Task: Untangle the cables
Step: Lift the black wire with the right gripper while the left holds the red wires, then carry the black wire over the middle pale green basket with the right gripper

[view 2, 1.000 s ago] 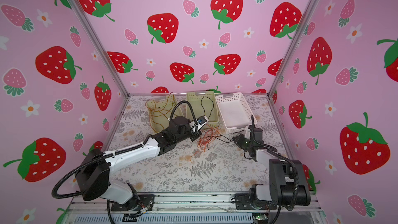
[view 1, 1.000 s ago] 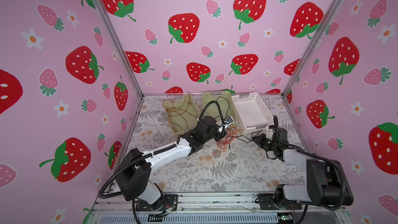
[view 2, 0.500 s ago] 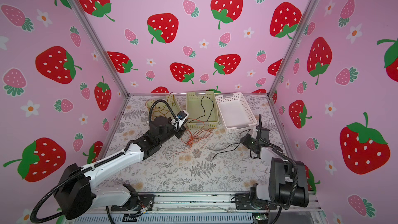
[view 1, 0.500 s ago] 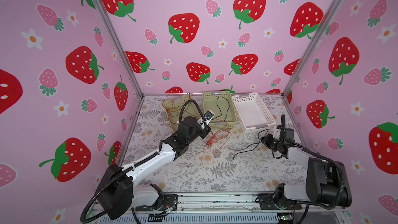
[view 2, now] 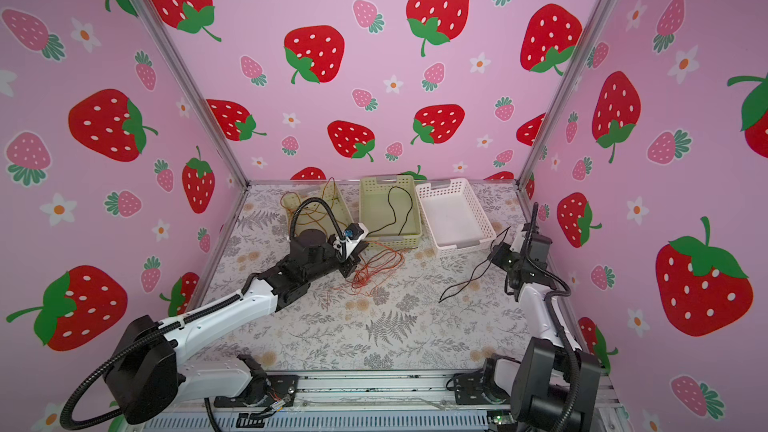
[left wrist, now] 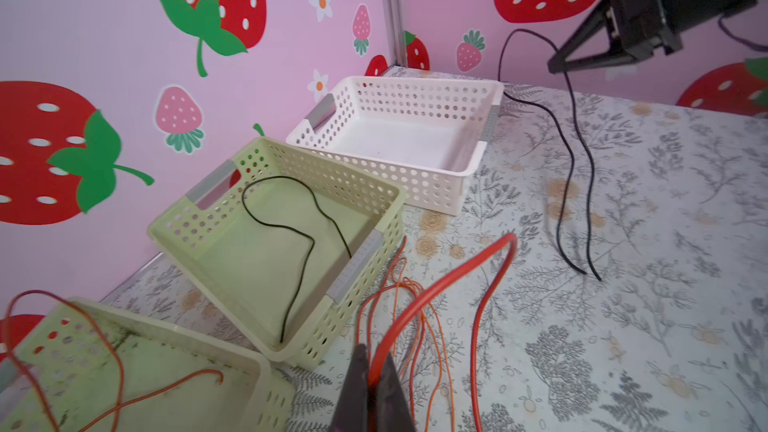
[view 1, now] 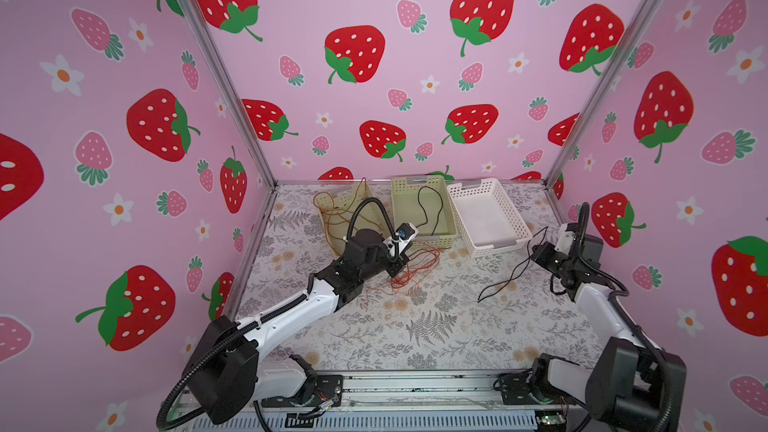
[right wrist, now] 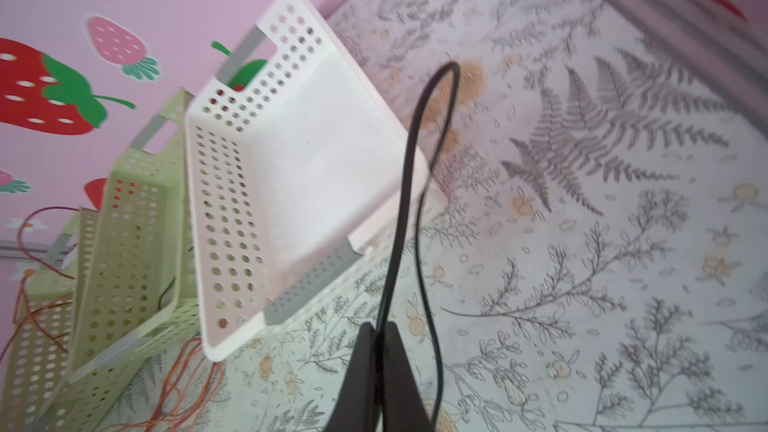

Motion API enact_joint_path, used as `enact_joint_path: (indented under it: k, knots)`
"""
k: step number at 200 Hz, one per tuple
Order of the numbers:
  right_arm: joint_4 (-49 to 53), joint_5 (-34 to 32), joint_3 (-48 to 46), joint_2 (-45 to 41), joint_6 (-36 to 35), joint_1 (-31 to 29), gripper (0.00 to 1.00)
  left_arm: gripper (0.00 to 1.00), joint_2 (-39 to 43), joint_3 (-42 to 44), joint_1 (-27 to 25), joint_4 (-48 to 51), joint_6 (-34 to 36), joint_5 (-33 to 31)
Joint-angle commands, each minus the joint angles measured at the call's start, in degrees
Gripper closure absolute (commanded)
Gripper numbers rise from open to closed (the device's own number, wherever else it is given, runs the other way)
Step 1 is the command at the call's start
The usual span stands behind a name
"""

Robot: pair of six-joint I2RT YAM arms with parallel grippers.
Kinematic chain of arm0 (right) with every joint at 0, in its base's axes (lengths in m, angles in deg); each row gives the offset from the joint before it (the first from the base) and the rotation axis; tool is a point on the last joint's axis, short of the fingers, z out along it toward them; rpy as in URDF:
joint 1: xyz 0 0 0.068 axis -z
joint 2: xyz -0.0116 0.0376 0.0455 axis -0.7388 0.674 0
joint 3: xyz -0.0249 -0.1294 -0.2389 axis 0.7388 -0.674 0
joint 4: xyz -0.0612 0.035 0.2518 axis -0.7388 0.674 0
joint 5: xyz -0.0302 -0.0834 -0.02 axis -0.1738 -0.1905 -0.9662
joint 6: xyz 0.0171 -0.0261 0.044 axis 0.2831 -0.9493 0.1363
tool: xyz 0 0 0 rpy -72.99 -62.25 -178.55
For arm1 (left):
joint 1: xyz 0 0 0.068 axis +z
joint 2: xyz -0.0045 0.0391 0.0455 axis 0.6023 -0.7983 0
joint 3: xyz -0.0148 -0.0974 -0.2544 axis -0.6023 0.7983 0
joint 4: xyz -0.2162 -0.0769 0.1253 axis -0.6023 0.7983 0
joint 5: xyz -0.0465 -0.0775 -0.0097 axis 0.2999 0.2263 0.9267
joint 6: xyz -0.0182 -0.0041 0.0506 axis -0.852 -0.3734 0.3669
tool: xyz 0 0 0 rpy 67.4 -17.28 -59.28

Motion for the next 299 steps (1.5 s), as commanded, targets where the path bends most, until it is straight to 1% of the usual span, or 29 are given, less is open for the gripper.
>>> enact_joint_path:
  k: [1,16,30,48,67,80,85,95,112,123,130,140,152,173,183,194,208,219,237,252,283,299]
  knots:
    - [0.38,6.82,4.59,-3.01,-4.44,-0.03,1.00,1.00,-2.76,-0.63,-2.05,2.57,0.54,6.02]
    - [0.40,9.55,8.14,-4.10,-5.92,-0.94,1.00,1.00,-4.85,-1.45,-3.64,4.06,1.61,6.19]
    - [-0.50,12.74,11.65,-4.81,-7.59,-2.65,1.00,1.00,-6.57,-1.57,-4.41,3.40,1.24,6.82]
    - [-4.79,15.58,14.52,-5.58,-7.78,-5.68,1.00,1.00,-8.58,-1.57,-5.11,1.69,0.44,7.32]
    - [-10.78,15.52,16.53,-5.31,-7.50,-10.03,1.00,1.00,-10.72,-2.41,-6.22,1.34,0.57,7.58]
    - [-11.92,12.50,19.29,-3.05,-8.94,-14.17,1.00,1.00,-12.27,-3.19,-7.29,2.28,1.47,7.38]
    - [-11.60,11.51,20.90,-1.53,-9.92,-15.85,1.00,1.00,-12.59,-3.40,-7.77,2.54,1.65,6.07]
    - [-10.58,9.99,24.65,2.05,-11.33,-18.86,1.00,0.95,-12.87,-3.16,-8.63,2.13,1.58,2.78]
    - [-11.80,8.93,30.52,8.10,-12.13,-22.92,1.00,0.61,-10.96,-1.47,-8.66,-0.24,-0.16,-2.04]
    - [-14.51,8.76,33.39,11.57,-12.20,-24.80,1.00,0.46,-8.78,0.06,-8.65,-2.12,-0.19,-5.37]
    - [-16.06,8.76,35.26,14.11,-12.08,-25.80,1.00,0.40,-7.40,0.89,-8.68,-2.48,0.05,-6.93]
    - [-16.78,9.31,39.03,17.95,-11.87,-27.13,1.00,0.34,-5.63,1.39,-8.72,-1.97,0.49,-9.24]
    - [-16.53,10.56,43.72,22.50,-11.76,-28.61,1.00,0.27,-3.37,2.08,-8.65,-1.16,0.59,-12.16]
    - [-15.31,10.16,50.15,29.46,-12.97,-31.60,1.00,0.15,0.54,3.57,-8.06,-0.10,0.04,-15.73]
    - [-15.39,9.67,51.79,32.52,-14.07,-32.55,1.00,0.00,2.25,4.02,-7.28,0.68,-1.09,-17.11]
    - [-14.85,8.93,53.54,36.40,-14.15,-33.03,1.00,0.01,3.87,4.38,-6.27,1.53,-3.26,-18.80]
    - [-13.87,7.52,54.58,40.45,-14.39,-33.26,1.00,0.01,5.98,4.47,-4.30,4.42,-5.89,-19.17]
    - [-14.60,5.78,53.41,42.60,-14.29,-33.30,1.00,0.01,7.68,4.88,-3.02,6.09,-8.01,-20.23]
    - [-18.24,5.02,50.05,44.95,-14.37,-33.52,1.00,0.01,10.41,5.98,-0.83,8.60,-9.88,-20.89]
    - [-19.53,5.93,49.02,47.77,-15.64,-34.10,1.00,0.01,12.57,7.58,0.78,8.76,-11.59,-22.67]
    - [-16.67,4.76,50.40,53.38,-19.95,-36.19,1.00,0.01,15.99,9.98,3.06,8.26,-15.07,-26.67]
    - [-15.17,1.90,51.31,55.62,-20.48,-36.93,1.00,0.01,16.22,9.88,4.30,10.04,-16.94,-26.15]
